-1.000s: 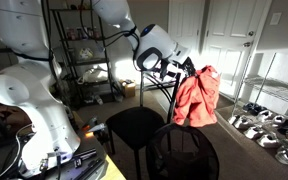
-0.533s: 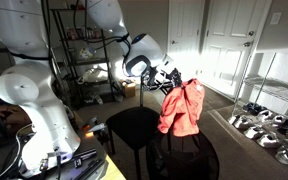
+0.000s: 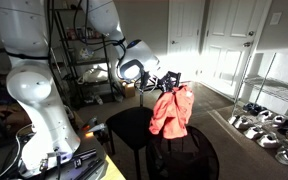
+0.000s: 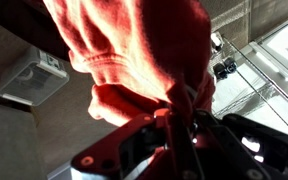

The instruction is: Put the red cloth in the laundry basket

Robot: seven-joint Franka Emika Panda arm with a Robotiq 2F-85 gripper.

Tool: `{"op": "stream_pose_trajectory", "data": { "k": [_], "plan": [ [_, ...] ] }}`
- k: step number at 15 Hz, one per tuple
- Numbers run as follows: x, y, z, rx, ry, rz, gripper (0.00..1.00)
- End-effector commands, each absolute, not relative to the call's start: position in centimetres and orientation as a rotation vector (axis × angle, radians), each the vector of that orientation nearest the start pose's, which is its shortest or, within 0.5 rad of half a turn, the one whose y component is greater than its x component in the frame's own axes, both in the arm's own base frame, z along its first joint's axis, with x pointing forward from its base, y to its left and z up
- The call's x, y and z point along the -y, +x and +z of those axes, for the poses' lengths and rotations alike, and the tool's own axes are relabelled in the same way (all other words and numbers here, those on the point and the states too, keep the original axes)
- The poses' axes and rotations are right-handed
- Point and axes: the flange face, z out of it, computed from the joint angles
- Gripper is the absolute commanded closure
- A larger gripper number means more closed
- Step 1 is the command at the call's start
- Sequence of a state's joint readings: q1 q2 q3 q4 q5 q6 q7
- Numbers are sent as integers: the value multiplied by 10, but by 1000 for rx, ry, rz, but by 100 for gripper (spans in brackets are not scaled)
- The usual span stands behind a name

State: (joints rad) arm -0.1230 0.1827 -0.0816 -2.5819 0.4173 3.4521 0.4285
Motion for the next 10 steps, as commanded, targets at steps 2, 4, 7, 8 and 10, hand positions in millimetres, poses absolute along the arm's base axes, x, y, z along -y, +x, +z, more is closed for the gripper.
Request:
{"op": "stream_pose_trajectory", "data": {
  "k": [2, 4, 7, 8, 10],
  "plan": [
    [157, 460, 285, -1612, -2396, -1057, 94],
    [168, 465, 292, -1680, -2343, -1090, 94],
    [175, 474, 295, -1747, -2283, -1126, 94],
    [179, 479, 295, -1762, -2275, -1143, 94],
    [181, 482, 292, -1793, -2265, -1156, 67]
  ]
}}
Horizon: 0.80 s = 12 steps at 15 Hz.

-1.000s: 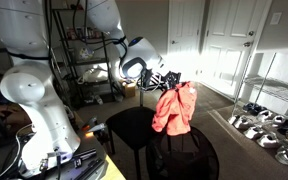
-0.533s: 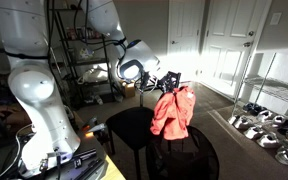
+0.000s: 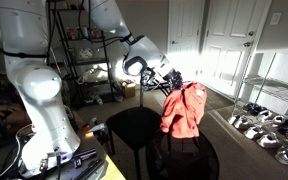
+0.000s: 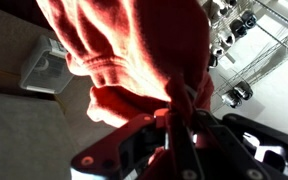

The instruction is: Put the red cloth in the laundry basket

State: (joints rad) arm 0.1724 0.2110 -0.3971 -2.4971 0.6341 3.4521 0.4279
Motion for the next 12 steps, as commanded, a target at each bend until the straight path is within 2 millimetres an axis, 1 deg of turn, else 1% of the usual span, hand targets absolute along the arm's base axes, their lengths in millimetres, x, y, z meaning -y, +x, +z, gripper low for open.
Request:
{"op": "stream_pose_trajectory", "data": {
  "k": [1, 5, 7, 8, 9, 10, 11, 12],
  "plan": [
    [181, 484, 290, -1804, -2262, -1158, 66],
    [178, 488, 282, -1832, -2262, -1167, 42],
    [169, 490, 278, -1816, -2267, -1152, 28],
    [154, 490, 282, -1754, -2273, -1115, 23],
    [146, 492, 281, -1733, -2277, -1102, 17],
    [133, 492, 283, -1689, -2285, -1085, 9],
    [124, 494, 281, -1669, -2291, -1069, 4],
    [137, 501, 275, -1695, -2314, -1100, 22]
  ]
}}
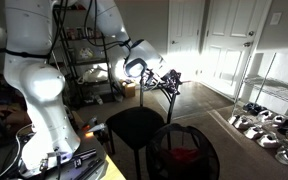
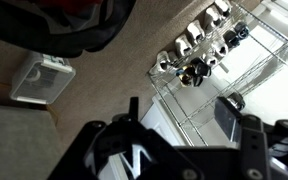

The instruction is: Put the red cloth in the laundry basket

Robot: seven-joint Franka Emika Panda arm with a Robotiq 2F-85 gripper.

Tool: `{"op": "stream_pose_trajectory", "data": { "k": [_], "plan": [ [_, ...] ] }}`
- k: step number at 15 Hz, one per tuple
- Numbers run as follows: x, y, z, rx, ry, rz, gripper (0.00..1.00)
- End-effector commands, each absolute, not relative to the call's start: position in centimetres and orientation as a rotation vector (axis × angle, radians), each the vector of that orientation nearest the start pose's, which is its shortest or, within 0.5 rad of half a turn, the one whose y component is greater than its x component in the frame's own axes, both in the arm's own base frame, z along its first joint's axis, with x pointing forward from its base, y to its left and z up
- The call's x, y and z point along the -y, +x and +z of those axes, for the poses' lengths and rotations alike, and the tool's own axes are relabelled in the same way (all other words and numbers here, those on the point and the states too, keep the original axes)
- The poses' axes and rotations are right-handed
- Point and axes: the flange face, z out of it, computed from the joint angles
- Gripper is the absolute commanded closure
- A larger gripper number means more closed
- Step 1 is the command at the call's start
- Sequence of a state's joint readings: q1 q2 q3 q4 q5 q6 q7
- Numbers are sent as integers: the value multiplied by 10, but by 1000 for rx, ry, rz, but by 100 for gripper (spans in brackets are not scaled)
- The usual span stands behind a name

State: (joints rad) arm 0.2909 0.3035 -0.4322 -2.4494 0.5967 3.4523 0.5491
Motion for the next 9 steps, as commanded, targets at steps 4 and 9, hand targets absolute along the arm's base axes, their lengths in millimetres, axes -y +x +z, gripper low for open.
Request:
{"op": "stream_pose_trajectory", "data": {
  "k": [4, 9],
  "plan": [
    [123, 504, 275, -1664, -2312, -1080, 4],
    [125, 503, 276, -1669, -2309, -1081, 4]
  ]
}}
